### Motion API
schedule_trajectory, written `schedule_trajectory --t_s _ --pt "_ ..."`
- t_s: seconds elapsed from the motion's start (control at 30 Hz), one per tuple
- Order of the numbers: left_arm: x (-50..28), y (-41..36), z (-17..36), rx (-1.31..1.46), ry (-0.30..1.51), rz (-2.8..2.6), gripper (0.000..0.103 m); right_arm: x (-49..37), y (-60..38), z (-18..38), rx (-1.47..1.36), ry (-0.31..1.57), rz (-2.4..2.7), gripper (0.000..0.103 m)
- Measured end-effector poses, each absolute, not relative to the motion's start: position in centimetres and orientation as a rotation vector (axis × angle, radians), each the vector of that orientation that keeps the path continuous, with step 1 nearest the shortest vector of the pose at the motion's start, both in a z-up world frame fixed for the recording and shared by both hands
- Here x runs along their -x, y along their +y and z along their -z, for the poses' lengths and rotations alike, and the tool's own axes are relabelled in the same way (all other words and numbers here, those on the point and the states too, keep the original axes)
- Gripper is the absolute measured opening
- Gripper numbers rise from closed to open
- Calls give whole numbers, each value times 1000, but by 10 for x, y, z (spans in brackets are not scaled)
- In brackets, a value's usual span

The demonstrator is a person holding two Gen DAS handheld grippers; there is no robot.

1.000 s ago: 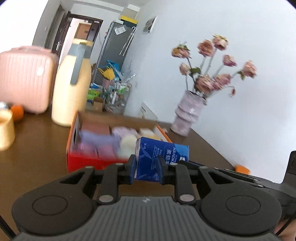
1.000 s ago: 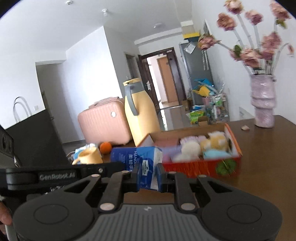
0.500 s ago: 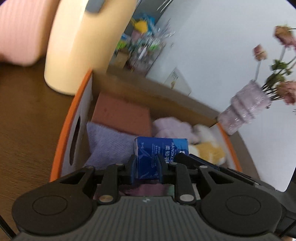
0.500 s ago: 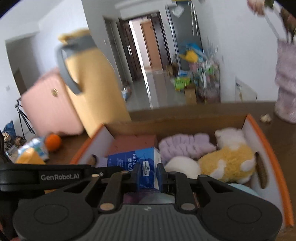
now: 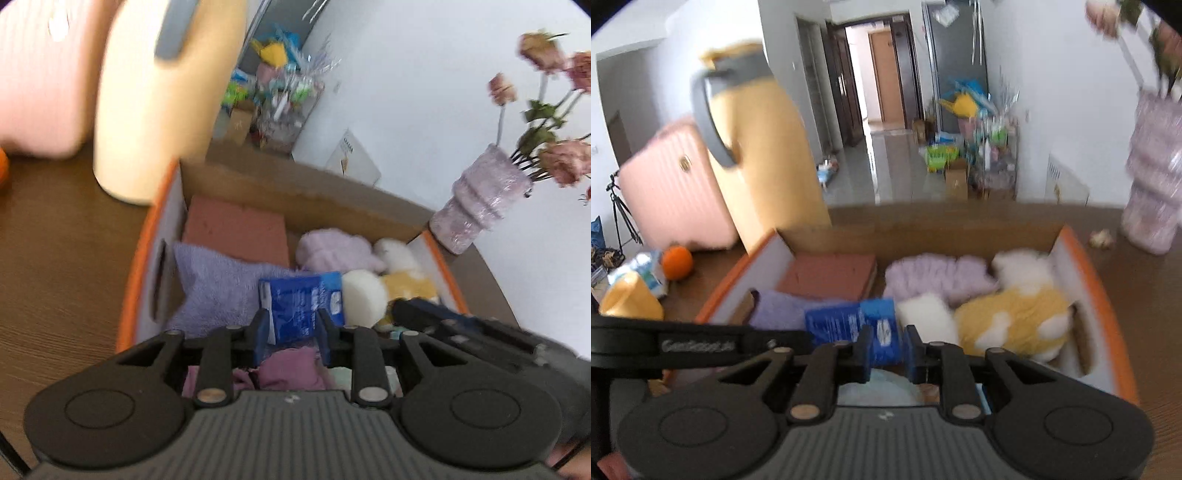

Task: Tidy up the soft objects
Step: 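Open both grippers inside the box and withdraw them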

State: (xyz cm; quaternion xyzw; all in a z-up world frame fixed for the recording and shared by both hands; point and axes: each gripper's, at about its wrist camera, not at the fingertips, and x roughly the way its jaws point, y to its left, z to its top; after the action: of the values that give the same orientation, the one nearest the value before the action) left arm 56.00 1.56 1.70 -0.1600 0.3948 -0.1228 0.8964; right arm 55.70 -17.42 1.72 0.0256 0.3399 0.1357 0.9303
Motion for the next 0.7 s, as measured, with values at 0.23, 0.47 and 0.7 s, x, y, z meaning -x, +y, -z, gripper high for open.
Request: schedule_trajectory --t_s 0.23,0.47,0.7 --pt "-487 23 -80 158 670 136 48 -493 -216 -91 -10 567 -219 30" --pt "-403 19 -90 53 384 12 103 -427 -260 -110 94 492 -133 82" --pt "-364 15 -73 58 336 -13 103 -371 -272 -84 147 330 -96 95"
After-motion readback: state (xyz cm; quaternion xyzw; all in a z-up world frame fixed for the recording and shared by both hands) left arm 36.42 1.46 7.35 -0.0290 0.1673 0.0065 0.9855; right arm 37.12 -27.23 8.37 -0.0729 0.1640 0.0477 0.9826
